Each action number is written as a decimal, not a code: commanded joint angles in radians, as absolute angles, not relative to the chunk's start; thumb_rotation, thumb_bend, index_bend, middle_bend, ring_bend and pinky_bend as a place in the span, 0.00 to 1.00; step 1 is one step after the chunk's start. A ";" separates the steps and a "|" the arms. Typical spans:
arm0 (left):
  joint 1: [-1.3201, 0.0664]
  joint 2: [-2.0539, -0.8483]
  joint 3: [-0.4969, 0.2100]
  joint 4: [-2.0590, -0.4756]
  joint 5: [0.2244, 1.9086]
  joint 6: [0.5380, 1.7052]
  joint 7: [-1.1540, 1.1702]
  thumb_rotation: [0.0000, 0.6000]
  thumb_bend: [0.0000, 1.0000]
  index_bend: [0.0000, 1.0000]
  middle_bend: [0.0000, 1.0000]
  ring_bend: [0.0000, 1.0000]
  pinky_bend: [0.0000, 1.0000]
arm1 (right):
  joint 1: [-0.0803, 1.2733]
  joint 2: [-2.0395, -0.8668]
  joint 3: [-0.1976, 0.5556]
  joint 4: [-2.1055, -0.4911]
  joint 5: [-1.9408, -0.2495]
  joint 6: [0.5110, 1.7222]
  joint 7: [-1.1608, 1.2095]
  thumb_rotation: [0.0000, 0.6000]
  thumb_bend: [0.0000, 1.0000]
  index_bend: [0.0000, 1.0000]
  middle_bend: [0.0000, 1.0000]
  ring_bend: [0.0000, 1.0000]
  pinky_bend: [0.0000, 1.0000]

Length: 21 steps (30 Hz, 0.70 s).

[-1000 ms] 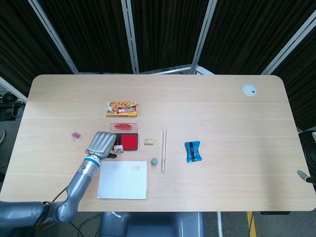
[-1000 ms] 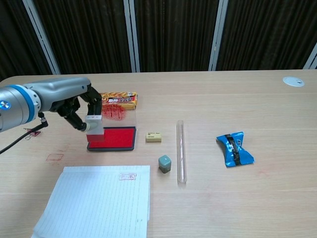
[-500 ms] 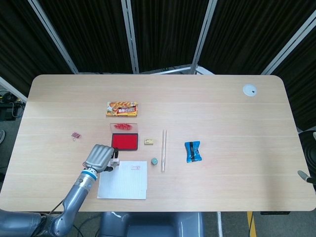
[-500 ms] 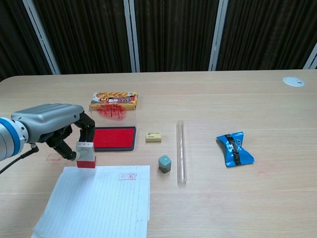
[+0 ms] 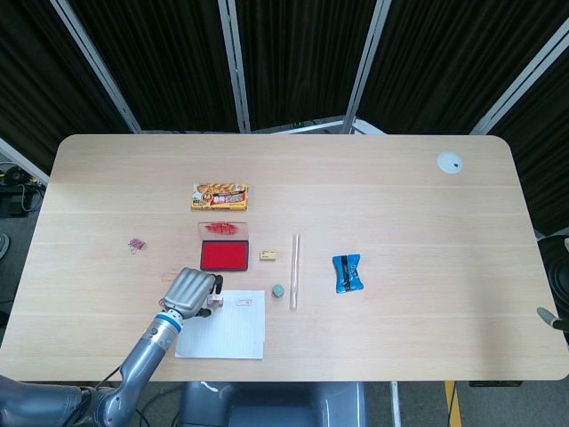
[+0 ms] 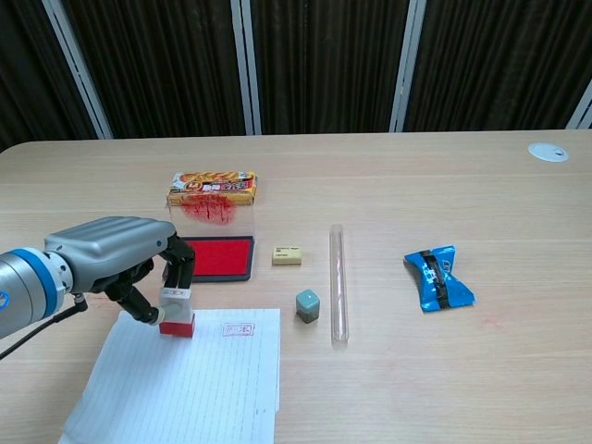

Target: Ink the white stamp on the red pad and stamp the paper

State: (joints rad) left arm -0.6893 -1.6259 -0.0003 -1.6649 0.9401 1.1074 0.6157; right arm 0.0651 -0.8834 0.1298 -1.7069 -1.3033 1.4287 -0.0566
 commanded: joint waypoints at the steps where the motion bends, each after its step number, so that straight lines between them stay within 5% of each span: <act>1: -0.687 -1.633 -0.001 -1.653 0.943 1.104 0.614 1.00 0.45 0.59 0.53 0.85 0.90 | 0.065 -0.884 0.130 -1.706 -1.303 1.428 -0.057 1.00 0.00 0.00 0.00 0.00 0.00; 21: -0.666 -1.681 0.005 -1.572 0.979 1.080 0.609 1.00 0.45 0.59 0.53 0.85 0.90 | 0.067 -0.885 0.129 -1.700 -1.302 1.424 -0.053 1.00 0.00 0.00 0.00 0.00 0.00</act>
